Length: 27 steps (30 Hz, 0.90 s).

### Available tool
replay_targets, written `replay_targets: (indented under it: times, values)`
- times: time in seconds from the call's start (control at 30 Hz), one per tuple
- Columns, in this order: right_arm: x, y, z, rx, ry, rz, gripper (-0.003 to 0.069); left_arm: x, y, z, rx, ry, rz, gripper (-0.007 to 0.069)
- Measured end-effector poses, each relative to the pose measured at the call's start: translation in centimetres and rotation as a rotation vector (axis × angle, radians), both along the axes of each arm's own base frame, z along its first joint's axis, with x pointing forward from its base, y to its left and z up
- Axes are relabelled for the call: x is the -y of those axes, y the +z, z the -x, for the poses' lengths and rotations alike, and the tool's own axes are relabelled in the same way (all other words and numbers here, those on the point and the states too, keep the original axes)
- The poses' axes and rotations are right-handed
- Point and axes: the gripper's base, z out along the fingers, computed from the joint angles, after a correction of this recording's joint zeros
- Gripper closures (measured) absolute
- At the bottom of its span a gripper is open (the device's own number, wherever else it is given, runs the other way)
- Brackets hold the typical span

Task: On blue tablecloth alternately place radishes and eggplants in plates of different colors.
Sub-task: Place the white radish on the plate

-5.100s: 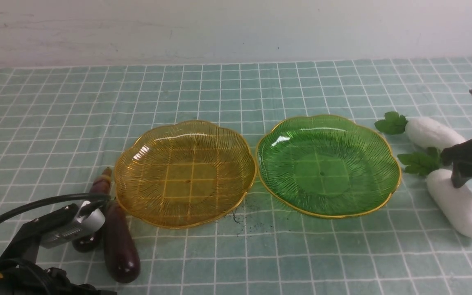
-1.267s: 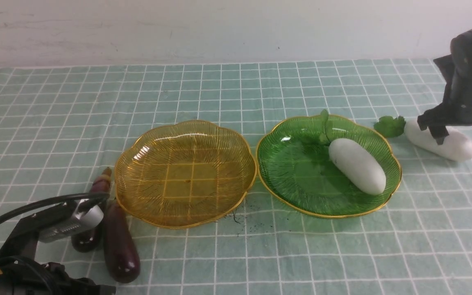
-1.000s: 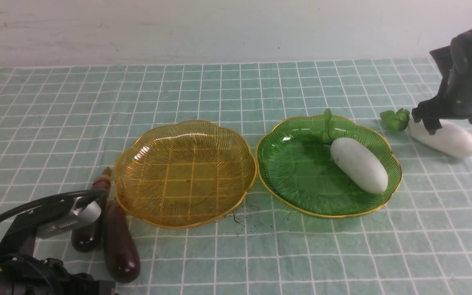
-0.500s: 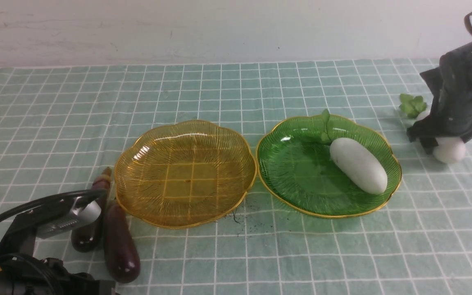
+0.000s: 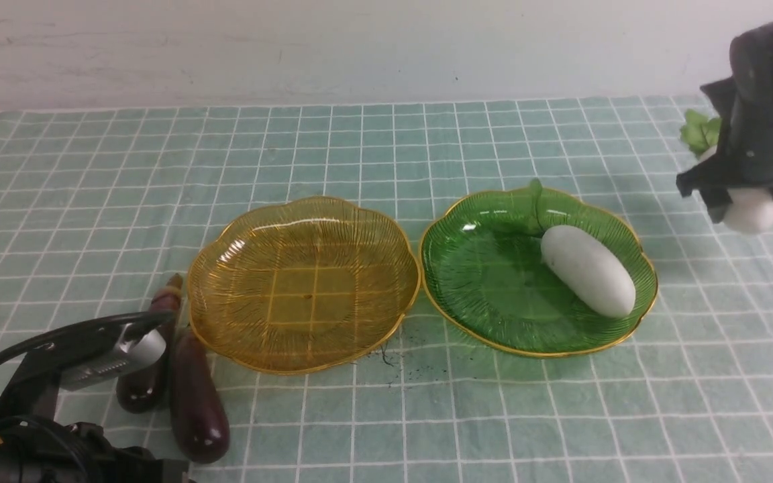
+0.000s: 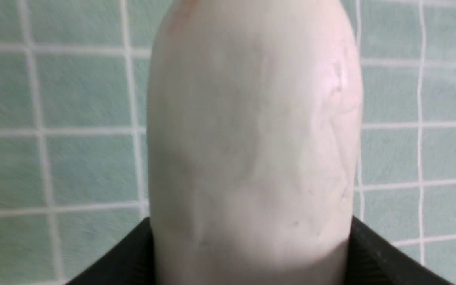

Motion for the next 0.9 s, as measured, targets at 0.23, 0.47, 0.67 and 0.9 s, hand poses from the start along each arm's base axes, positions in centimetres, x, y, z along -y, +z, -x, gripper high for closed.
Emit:
replay_targets:
  times: [0.23,0.47,0.67,0.9]
  values:
    - [-3.8,4.9,2.2,0.073,0.035,-0.348,0.0169,-0.1,-0.1,0.0,0.008,-0.009,-0.018,0.0632]
    - [-10.6,3.5,5.4,-0.055,0.263,-0.383,0.0169,-0.2,0.0,-0.2,0.03,0.006,-0.028,0.0632]
    - [-14.3,-1.8,6.8,-0.23,0.354,-0.278,0.0169,-0.3,0.0,-0.4,0.043,0.011,-0.033,0.0632]
    - [-16.5,-6.1,7.1,-0.326,0.374,-0.188,0.0169,-0.3,0.0,-0.4,0.041,0.011,-0.033,0.0631]
